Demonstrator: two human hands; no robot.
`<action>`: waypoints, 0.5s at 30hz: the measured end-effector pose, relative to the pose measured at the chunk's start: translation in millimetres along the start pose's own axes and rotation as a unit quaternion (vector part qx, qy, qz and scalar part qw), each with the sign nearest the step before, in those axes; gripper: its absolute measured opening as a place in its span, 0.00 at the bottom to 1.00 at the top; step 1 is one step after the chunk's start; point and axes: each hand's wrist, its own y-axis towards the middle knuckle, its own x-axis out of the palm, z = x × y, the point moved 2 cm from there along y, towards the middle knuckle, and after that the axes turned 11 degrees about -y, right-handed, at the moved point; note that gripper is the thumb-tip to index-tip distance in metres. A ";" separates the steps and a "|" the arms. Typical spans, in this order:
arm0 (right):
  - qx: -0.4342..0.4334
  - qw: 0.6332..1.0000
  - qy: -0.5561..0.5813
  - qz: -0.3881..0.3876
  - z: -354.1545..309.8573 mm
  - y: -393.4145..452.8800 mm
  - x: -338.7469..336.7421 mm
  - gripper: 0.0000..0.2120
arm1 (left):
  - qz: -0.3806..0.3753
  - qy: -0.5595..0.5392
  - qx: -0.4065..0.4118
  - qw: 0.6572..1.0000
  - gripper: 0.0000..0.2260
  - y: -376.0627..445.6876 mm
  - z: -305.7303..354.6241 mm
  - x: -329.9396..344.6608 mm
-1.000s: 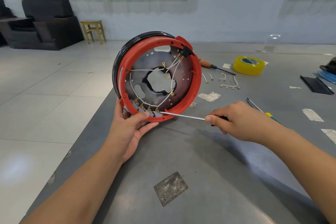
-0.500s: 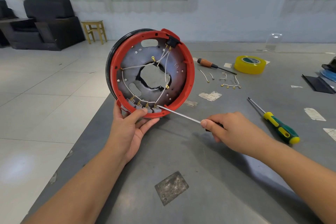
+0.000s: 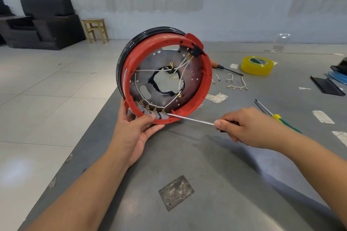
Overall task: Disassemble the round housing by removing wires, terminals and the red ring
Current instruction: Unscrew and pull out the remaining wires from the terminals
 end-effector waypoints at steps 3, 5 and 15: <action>-0.005 1.000 -0.004 -0.011 2.8 1.4 -4.9 0.30 | 0.001 0.010 -0.006 1.000 0.33 -1.3 -0.8 1.5; -0.006 1.000 -0.011 -0.012 2.7 2.5 -5.1 0.28 | 0.000 0.012 -0.011 1.000 0.34 -2.0 -1.7 2.5; 0.013 1.000 -0.026 0.001 -9.3 1.0 9.6 0.30 | 0.005 -0.003 -0.023 1.000 0.29 -0.4 -2.1 1.8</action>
